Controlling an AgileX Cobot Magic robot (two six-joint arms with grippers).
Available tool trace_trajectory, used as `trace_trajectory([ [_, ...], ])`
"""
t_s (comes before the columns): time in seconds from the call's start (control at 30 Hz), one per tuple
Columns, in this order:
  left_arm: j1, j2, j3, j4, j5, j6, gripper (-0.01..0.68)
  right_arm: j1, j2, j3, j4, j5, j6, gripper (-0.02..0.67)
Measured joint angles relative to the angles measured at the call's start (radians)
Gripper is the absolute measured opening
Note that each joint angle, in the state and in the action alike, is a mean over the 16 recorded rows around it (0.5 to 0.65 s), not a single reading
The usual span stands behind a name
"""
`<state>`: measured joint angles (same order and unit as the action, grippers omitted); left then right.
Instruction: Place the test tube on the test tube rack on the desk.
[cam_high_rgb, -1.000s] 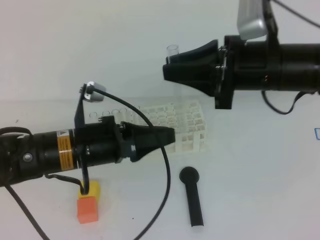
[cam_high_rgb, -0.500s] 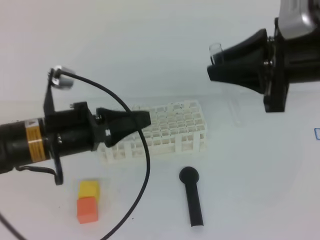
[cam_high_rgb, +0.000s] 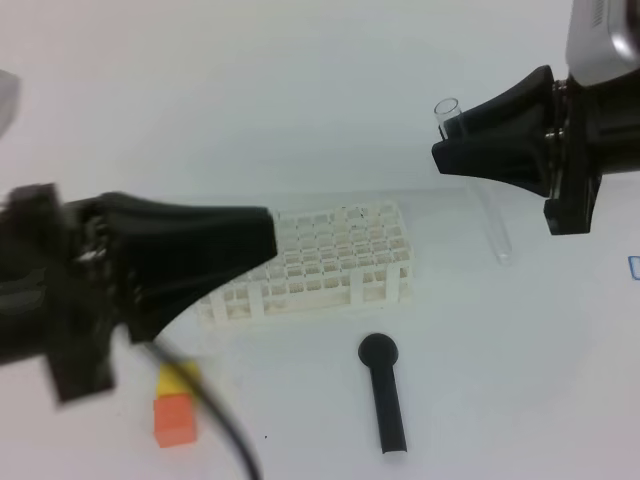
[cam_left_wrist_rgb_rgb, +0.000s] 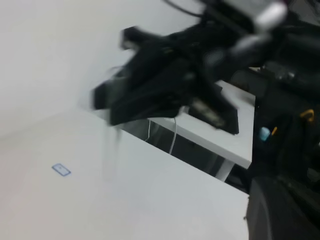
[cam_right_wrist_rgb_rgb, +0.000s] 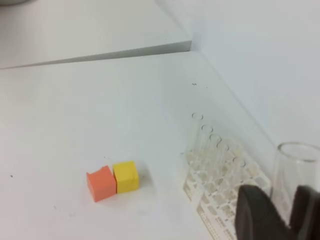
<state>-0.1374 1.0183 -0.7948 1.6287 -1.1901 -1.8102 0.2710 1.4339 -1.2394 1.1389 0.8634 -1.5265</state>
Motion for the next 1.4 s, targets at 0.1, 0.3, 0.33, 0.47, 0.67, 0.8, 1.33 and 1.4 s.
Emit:
trace_trajectory([
  [0.1,0.000,-0.109,0.000,0.046,0.028,-0.066,0.000,0.000,-0.001,0.022,0.007,-0.021,0.001,0.125],
  [0.3,0.000,-0.298,0.000,0.103,0.106,-0.197,0.000,0.000,-0.001,0.100,0.085,-0.064,-0.045,0.125],
  [0.33,0.000,-0.324,0.000,0.109,0.126,-0.215,0.000,0.000,-0.001,0.116,0.109,-0.073,-0.061,0.125],
  [0.47,0.000,-0.407,0.000,0.125,0.222,-0.270,0.000,0.000,-0.001,0.182,0.225,-0.099,-0.143,0.125],
  [0.67,0.000,-0.461,0.019,0.126,0.450,-0.288,0.000,0.000,-0.001,0.257,0.406,-0.108,-0.284,0.125],
  [0.8,0.000,-0.454,0.058,0.121,0.669,-0.266,0.000,0.000,-0.001,0.283,0.486,-0.098,-0.352,0.125],
  [1.33,-0.004,-0.330,0.322,0.105,1.144,-0.215,-0.001,0.000,-0.001,0.296,0.527,-0.014,-0.389,0.125],
  [1.4,-0.013,-0.326,0.346,0.105,1.129,-0.214,-0.001,0.000,-0.001,0.296,0.527,-0.011,-0.384,0.125],
])
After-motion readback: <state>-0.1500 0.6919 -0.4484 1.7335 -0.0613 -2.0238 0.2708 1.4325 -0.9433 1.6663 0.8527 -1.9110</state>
